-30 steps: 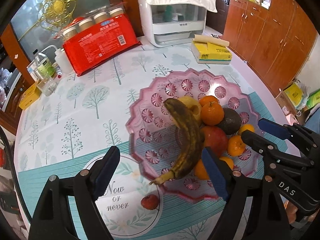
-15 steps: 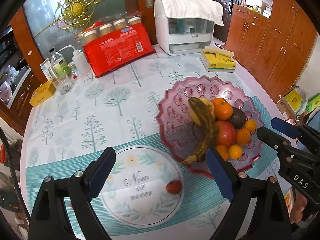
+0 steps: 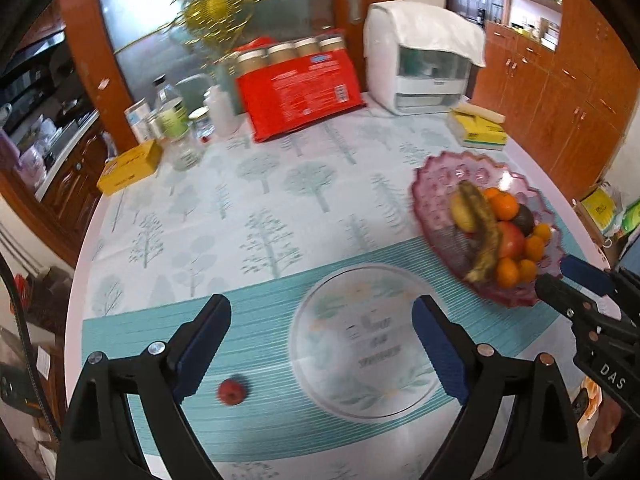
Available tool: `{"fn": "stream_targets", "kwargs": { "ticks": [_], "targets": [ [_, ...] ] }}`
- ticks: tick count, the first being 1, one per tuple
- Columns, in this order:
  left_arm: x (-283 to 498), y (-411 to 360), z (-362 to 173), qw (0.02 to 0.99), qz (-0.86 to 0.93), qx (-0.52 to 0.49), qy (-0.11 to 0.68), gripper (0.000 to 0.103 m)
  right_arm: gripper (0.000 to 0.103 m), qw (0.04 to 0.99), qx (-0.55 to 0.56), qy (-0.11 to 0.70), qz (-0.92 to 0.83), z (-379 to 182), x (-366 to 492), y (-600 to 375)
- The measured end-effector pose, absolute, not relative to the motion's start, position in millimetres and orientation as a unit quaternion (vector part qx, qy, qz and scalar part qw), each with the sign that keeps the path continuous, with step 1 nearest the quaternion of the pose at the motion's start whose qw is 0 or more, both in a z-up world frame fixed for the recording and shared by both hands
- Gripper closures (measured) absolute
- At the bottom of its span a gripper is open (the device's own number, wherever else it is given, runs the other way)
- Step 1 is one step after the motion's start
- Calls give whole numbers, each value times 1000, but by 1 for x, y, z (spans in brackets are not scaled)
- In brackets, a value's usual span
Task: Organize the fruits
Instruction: 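Withdraw both grippers from the bowl toward the red fruits on the runner, then grasp a red fruit with the left gripper while the right gripper grasps the other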
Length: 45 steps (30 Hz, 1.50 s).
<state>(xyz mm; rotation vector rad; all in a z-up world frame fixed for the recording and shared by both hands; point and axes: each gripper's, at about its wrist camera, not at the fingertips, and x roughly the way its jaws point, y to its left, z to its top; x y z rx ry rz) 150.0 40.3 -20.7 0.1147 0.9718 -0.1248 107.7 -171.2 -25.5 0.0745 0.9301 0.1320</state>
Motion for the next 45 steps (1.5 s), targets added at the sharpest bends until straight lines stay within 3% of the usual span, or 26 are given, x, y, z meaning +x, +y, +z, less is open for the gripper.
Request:
{"fn": "stream_targets", "kwargs": {
  "ticks": [16,24,35,40,45],
  "targets": [
    [150,168,-105,844,-2,16,536,12,57,855,60,514,32,-98,98,-105],
    [143,186,-158,824,4,2,566,12,57,836,96,541,-3,-142,105,-112],
    [141,198,-182,821,4,-47,569,12,57,843,78,531,-35,-166,124,-111],
    [140,193,-182,822,-14,-49,567,22,58,841,71,535,-33,-174,129,-109],
    [140,179,-184,817,-40,-43,574,40,69,839,76,538,-31,-178,129,-113]
  ]
}}
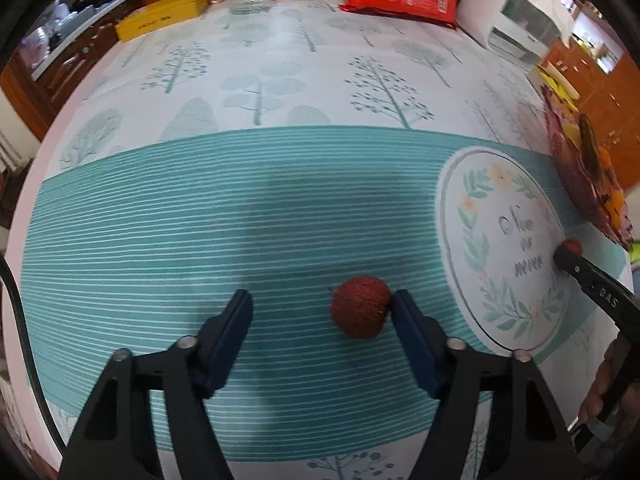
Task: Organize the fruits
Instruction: 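Grasp a red fruit with the left gripper while the right gripper grasps the other, then carry both red fruits over the pink bowl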
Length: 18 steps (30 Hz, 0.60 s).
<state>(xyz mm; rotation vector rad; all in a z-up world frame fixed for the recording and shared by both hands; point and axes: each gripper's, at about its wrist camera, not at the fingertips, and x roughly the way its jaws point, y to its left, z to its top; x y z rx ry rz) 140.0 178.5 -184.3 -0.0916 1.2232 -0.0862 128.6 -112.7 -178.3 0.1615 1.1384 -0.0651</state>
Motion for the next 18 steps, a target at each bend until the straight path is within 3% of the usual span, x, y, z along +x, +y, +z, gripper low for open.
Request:
{"fn": "stream_targets", "kwargs": {
  "ticks": [7,18],
  "targets": [
    [139,162,-188,809,-61,-38,583,75,69,839,82,538,-23,-178,123,-117],
    [135,146,-176,810,-64,-39,582,76,70,835,93,542,-2,-170,105,-121]
  ]
}}
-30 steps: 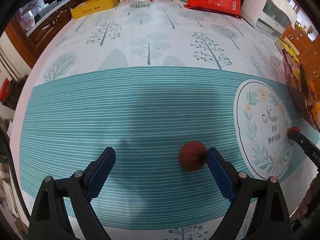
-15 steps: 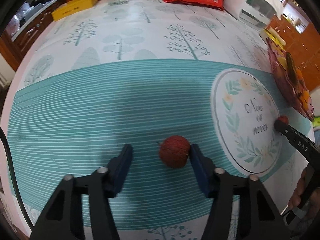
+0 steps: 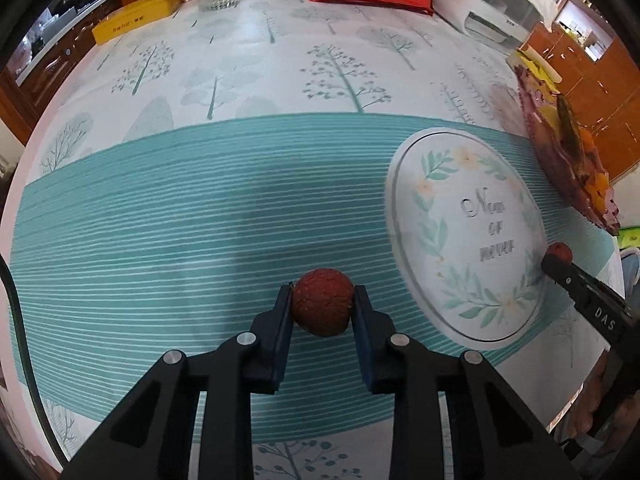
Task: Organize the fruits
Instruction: 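Carry both red fruits over the pink bowl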
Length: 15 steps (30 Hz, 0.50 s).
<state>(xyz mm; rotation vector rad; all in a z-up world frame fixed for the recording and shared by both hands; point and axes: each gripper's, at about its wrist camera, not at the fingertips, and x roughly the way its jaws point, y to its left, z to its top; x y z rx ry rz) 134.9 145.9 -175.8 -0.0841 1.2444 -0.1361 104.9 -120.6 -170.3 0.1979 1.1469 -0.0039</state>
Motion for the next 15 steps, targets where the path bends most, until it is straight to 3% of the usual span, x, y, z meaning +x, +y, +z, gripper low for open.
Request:
{"fn": "stream_targets", "kwargs": {
  "ticks": [15],
  "targets": [
    [147,53,-102,834,-107,-2,542,76,70,878,50,475,22,-93,93,-160]
  ]
}}
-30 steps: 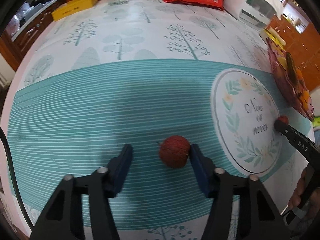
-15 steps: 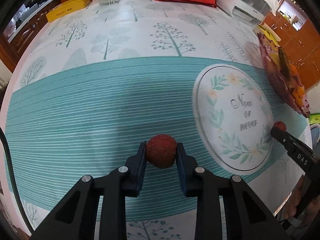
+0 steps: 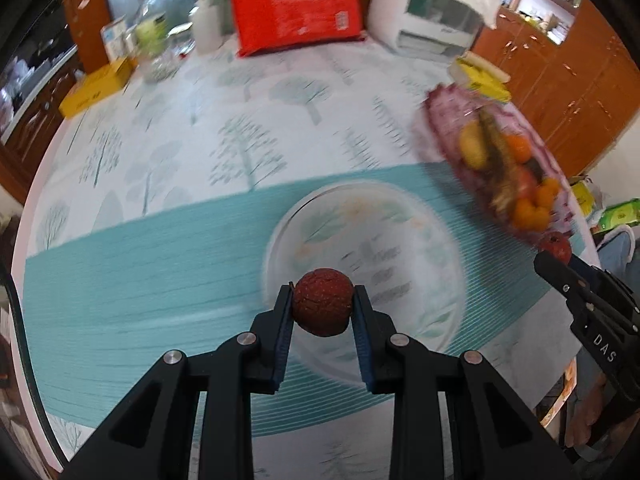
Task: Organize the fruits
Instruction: 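Carry both red fruits over the pink bowl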
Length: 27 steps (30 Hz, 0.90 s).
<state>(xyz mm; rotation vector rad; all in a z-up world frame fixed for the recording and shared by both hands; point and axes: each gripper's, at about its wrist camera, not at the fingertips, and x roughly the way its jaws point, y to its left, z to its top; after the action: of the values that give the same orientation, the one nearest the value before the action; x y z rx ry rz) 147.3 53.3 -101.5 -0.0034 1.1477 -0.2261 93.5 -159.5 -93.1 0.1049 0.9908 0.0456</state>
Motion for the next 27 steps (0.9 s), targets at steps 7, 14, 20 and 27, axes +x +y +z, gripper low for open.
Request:
{"fn": "stream_targets", "kwargs": {
  "ticks": [7,14,20,27],
  "targets": [
    [173,-16,-53,854,-132,15,503,76,70,897,38,441,8,-56,102,-213],
    [215,-84,-25,869,-142,24,473,76,70,912,10,409,-3,-27,133,-261],
    [245,-117,-38,866,-127,34,483,76,69,919,-2,395,16,-19,168,-279],
    [264,-125,-78,845,-117,51,520,76,69,906,-3,416,81,-39,207,-260]
  ]
}}
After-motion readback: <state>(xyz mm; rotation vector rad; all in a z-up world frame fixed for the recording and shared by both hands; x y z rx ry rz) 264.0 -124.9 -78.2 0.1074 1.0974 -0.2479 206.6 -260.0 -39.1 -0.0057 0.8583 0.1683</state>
